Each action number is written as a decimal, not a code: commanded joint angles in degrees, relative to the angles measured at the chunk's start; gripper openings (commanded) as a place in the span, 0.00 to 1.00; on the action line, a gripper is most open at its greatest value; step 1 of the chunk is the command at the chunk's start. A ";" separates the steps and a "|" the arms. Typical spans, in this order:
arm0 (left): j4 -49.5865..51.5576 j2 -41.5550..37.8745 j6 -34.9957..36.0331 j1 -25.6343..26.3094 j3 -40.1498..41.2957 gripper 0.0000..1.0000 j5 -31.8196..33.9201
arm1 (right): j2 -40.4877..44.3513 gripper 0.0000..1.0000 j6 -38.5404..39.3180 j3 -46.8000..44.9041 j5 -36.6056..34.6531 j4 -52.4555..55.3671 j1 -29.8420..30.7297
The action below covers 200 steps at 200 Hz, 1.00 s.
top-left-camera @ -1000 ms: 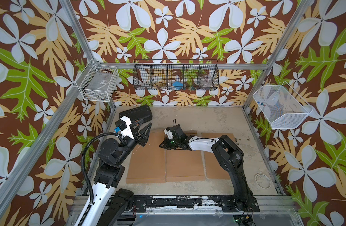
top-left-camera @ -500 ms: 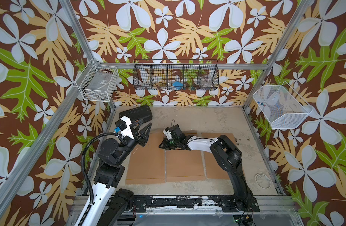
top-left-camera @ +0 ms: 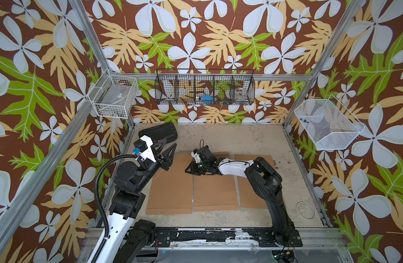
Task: Open the file bag
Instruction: Place the file bag at the center of the board.
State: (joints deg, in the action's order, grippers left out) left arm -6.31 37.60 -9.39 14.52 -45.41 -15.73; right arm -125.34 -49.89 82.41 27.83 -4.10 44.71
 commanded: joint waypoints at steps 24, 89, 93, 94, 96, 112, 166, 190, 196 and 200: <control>-1.26 -0.21 -0.10 -0.12 -0.09 0.54 -0.84 | 0.75 0.29 0.57 0.84 -1.91 1.16 0.07; -1.42 -0.42 -0.19 -0.28 0.05 0.54 -1.15 | 0.86 0.31 0.66 1.15 -2.76 2.14 0.07; -1.43 -0.43 -0.19 -0.26 0.06 0.54 -1.15 | 0.93 0.31 0.75 1.25 -2.86 2.37 0.04; -1.43 -0.43 -0.19 -0.27 0.06 0.54 -1.15 | 0.95 0.31 0.75 1.25 -2.87 2.40 0.03; -1.47 -0.43 -0.19 -0.26 0.06 0.54 -1.15 | 0.97 0.31 0.82 1.26 -2.98 2.51 0.03; -1.44 -0.43 -0.21 -0.20 0.06 0.54 -1.21 | 1.38 0.31 0.85 1.30 -3.44 2.69 0.03; -1.43 -0.43 -0.19 -0.30 0.06 0.54 -1.32 | 2.26 0.31 0.85 1.08 -4.89 4.05 0.08; -1.50 -0.40 -0.19 -0.31 0.13 0.54 -1.32 | 3.14 0.31 0.76 0.33 -5.89 4.36 0.06; -1.44 -0.36 -0.19 -0.30 0.14 0.54 -1.32 | 3.45 0.31 0.67 0.17 -6.24 4.52 0.03; -1.46 -0.30 -0.19 -0.34 0.14 0.54 -1.28 | 3.64 0.31 0.63 -0.02 -6.45 4.58 0.03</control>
State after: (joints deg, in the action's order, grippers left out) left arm -6.33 37.23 -9.39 14.37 -45.36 -16.73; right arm -122.87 -49.25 82.94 23.55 -0.30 44.71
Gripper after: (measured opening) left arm 0.540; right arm 0.309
